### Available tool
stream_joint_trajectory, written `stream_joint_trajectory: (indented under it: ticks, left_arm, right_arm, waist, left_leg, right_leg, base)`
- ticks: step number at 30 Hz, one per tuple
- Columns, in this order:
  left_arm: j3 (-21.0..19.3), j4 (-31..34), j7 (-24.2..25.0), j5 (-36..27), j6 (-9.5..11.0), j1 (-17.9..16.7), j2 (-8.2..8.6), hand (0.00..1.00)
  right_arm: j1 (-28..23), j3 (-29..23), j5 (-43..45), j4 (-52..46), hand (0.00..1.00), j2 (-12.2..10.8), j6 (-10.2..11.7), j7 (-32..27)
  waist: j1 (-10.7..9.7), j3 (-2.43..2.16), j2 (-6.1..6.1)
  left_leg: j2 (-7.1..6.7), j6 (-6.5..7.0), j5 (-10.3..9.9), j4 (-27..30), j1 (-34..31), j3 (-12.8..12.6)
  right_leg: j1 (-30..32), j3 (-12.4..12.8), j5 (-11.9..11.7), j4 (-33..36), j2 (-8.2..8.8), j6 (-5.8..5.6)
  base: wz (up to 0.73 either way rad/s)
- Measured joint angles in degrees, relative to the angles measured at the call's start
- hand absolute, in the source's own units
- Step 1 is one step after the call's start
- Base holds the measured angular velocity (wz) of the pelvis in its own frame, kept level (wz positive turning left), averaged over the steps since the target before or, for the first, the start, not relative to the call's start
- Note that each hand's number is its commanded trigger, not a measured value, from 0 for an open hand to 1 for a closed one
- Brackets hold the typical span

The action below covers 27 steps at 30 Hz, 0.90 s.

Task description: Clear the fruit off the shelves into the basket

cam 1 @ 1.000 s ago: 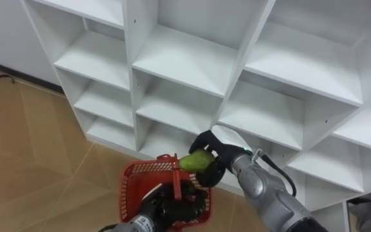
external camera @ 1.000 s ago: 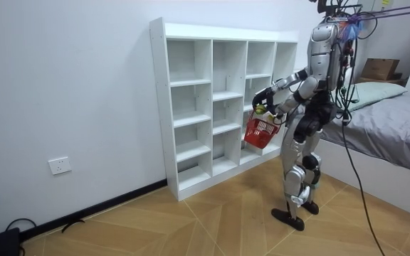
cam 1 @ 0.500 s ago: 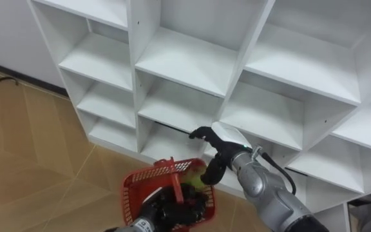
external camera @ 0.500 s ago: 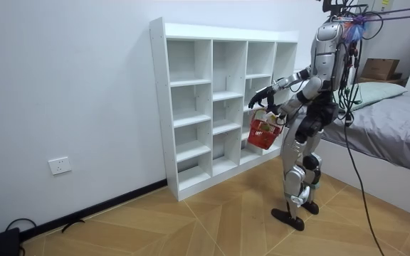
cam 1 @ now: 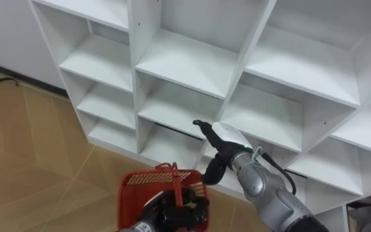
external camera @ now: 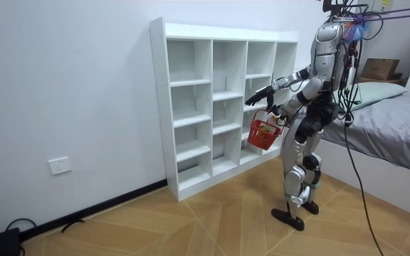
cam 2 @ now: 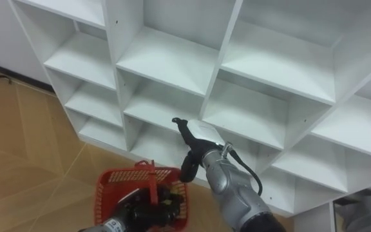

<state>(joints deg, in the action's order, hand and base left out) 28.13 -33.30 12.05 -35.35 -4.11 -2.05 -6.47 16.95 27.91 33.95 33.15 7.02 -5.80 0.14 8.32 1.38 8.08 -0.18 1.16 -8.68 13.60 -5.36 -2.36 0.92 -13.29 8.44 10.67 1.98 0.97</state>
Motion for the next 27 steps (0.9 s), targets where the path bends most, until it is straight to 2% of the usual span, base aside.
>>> stream_joint_trajectory:
  ticks: [5,12,16,19,21,24,26,27]
  left_arm:
    - [0.01,0.0,0.0,0.0,0.0,0.0,0.01,1.0]
    - [-0.38,0.03,-0.01,0.0,0.0,0.02,0.1,1.0]
    - [-0.96,0.03,-0.05,-0.02,0.0,0.02,0.25,1.0]
    - [-1.59,0.09,-0.26,0.05,0.0,0.01,0.28,1.0]
    - [-2.53,0.09,-0.55,0.05,0.0,-0.12,0.21,1.0]
    - [-4.68,0.09,-2.05,0.0,0.0,-0.17,-0.39,1.0]
    - [-6.4,0.09,-2.91,0.38,0.01,-0.48,-1.04,1.0]
    - [-7.31,0.09,-3.02,0.77,0.01,-0.72,-1.09,1.0]
  right_arm:
    - [0.0,0.0,0.0,0.0,0.0,0.0,0.0,0.0]
    - [0.02,-0.45,0.02,-0.14,0.0,0.0,0.0,-0.35]
    - [0.02,-1.15,-2.42,-0.24,0.0,0.03,0.03,-0.63]
    - [0.0,-4.04,-4.11,-0.89,0.0,0.11,0.05,-0.83]
    - [-0.33,-5.44,-4.44,-2.34,0.0,0.48,0.1,-1.47]
    - [-0.45,-6.83,-8.4,-3.34,0.0,0.66,2.24,-4.76]
    - [-3.06,-8.07,-12.9,-3.32,0.0,1.52,4.71,-7.15]
    - [-4.16,-8.88,-13.95,-3.34,0.0,1.66,5.11,-7.33]
  waist:
    - [0.0,0.15,0.43]
    - [0.0,0.24,0.36]
    - [-0.14,0.42,0.11]
    - [-0.31,0.77,-0.47]
    - [-0.5,0.82,-0.82]
    - [-1.99,0.48,-1.51]
    - [-2.38,0.04,-2.25]
    - [-2.41,-0.03,-2.51]
  left_leg:
    - [0.0,0.0,0.0,0.01,-0.02,0.0]
    - [-0.03,0.06,-0.09,-0.02,-0.07,-0.04]
    - [-0.06,0.08,-0.1,-0.02,-0.11,-0.04]
    - [-0.12,0.09,-0.1,-0.01,-0.2,0.01]
    - [-0.13,0.1,-0.1,-0.08,-0.19,0.0]
    - [-0.17,0.1,-0.1,-0.28,-0.06,0.12]
    - [-0.26,0.1,-0.1,-1.01,0.78,0.11]
    - [-0.27,0.1,-0.1,-1.19,1.1,0.05]
  right_leg:
    - [-0.01,0.02,0.0,-0.04,-0.01,0.0]
    - [0.08,0.22,0.03,-0.1,-0.01,-0.04]
    - [0.1,0.27,0.04,-0.1,-0.02,-0.05]
    - [0.18,0.35,0.06,-0.17,0.0,-0.09]
    - [0.18,0.4,0.07,-0.25,0.01,-0.11]
    - [0.03,0.07,0.09,-0.29,0.06,-0.15]
    - [-0.75,0.23,0.08,-0.96,0.02,-0.16]
    - [-0.97,0.34,0.1,-0.98,0.02,-0.19]
  base:
    - [0.0]
    - [0.0]
    - [0.0]
    - [0.0]
    - [0.0]
    - [0.02]
    - [0.0]
    - [-0.03]
